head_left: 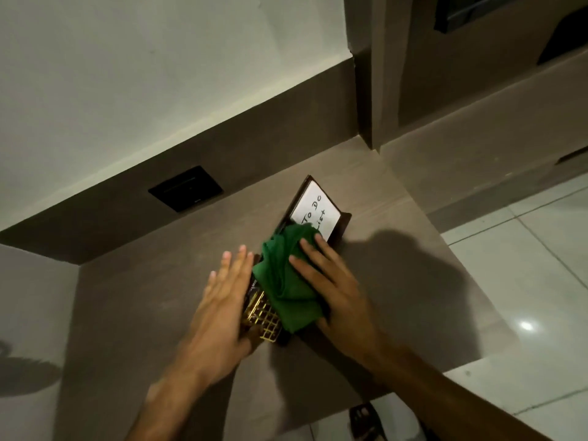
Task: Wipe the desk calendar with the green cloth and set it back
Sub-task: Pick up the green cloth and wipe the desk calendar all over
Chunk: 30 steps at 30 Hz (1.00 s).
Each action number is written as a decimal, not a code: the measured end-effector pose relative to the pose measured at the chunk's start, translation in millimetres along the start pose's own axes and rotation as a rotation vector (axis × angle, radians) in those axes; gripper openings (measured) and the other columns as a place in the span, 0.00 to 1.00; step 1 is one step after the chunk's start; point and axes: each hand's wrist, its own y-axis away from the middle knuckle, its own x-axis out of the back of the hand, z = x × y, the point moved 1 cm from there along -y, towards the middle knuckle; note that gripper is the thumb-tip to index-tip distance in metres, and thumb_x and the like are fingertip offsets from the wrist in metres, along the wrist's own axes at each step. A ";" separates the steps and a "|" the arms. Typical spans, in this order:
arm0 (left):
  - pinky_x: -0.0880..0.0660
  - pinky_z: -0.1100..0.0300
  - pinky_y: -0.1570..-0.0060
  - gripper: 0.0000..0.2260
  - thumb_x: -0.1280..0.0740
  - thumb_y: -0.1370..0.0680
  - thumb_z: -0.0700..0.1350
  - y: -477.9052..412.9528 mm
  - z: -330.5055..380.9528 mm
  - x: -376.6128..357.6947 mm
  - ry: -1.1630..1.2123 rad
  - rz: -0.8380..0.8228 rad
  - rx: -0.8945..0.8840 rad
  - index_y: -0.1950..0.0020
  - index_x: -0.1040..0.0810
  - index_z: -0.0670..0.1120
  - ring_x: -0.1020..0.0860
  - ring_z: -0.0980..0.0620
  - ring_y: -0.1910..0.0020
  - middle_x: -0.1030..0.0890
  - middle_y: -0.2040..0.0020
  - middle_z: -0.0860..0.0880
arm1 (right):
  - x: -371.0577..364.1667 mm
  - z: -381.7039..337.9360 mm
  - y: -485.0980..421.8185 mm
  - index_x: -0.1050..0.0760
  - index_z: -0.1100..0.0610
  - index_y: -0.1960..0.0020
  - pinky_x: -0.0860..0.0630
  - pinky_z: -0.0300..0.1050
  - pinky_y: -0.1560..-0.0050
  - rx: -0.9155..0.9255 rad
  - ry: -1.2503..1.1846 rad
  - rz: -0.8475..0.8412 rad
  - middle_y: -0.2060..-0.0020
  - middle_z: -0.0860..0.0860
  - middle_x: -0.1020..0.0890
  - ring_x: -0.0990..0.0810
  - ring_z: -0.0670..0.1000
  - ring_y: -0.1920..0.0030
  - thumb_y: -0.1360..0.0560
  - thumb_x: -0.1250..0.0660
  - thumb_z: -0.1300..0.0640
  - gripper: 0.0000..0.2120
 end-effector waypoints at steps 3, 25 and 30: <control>0.57 0.54 0.23 0.53 0.33 0.33 0.27 0.4 -7.2 -8.0 0.194 -0.032 -0.021 0.23 0.61 0.58 0.63 0.63 0.24 0.61 0.22 0.61 | -14.1 0.5 2.2 0.41 0.50 0.25 0.27 0.53 0.42 0.052 0.099 -0.084 0.24 0.52 0.41 0.50 0.58 0.23 0.30 0.30 0.62 0.38; 0.49 0.50 0.23 0.52 0.26 0.31 0.35 -4.3 -14.1 -8.7 0.207 -0.031 -0.109 0.25 0.61 0.60 0.54 0.55 0.22 0.53 0.20 0.53 | -6.5 -0.7 -25.5 0.33 0.55 0.28 0.33 0.55 0.31 0.172 0.129 -0.084 0.26 0.54 0.33 0.48 0.61 0.23 0.27 0.31 0.65 0.29; 0.55 0.52 0.24 0.51 0.27 0.30 0.36 -3.1 -10.4 -5.6 0.227 -0.058 -0.077 0.25 0.63 0.61 0.59 0.58 0.23 0.57 0.21 0.57 | -3.3 6.5 -2.6 0.32 0.55 0.28 0.25 0.62 0.40 -0.065 0.098 -0.066 0.26 0.53 0.34 0.47 0.60 0.24 0.26 0.29 0.62 0.28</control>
